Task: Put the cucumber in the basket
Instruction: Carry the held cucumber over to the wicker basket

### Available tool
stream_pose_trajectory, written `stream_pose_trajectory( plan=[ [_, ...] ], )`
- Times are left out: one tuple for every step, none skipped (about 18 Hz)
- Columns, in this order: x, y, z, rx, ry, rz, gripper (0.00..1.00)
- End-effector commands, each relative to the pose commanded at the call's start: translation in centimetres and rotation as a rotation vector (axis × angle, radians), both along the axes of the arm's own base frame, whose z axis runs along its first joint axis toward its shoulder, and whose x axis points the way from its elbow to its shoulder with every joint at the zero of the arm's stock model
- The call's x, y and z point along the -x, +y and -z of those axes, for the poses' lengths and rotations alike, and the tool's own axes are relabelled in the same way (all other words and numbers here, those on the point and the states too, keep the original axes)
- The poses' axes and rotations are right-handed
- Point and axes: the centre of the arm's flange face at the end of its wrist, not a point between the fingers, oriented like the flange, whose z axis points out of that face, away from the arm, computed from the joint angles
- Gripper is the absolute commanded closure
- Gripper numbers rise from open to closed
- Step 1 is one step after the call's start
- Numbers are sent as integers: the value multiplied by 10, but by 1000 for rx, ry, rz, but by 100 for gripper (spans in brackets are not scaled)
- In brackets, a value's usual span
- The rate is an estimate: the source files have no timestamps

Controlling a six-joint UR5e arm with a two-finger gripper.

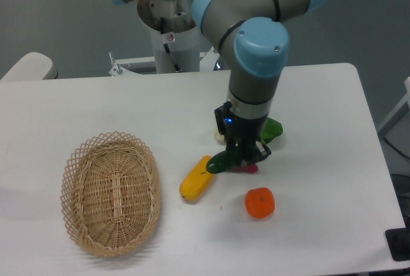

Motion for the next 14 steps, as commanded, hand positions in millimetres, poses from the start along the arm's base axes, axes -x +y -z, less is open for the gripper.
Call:
stream_pose_trajectory(
  plan=[
    [-14, 9, 1, 14, 6, -34, 79],
    [-30, 17, 5, 30, 10, -70, 79],
    [-47, 25, 11, 51, 15, -104, 79],
    [-61, 33, 13, 61, 19, -142, 79],
    [-75, 41, 17, 72, 21, -195, 79],
    [-86, 45, 21, 90, 14, -245, 79],
    [-104, 50, 30, 114, 1, -272, 79],
    [-119, 57, 38, 128, -7, -300, 79],
    [-126, 63, 47, 138, -16, -348, 79],
    [-138, 71, 54, 142, -19, -397, 79],
    [-154, 79, 59, 145, -25, -438, 79],
    [-165, 85, 66, 152, -35, -475, 79],
    [-171, 91, 72, 158, -39, -513, 79],
    [-180, 96, 79, 163, -42, -542, 79]
  ],
)
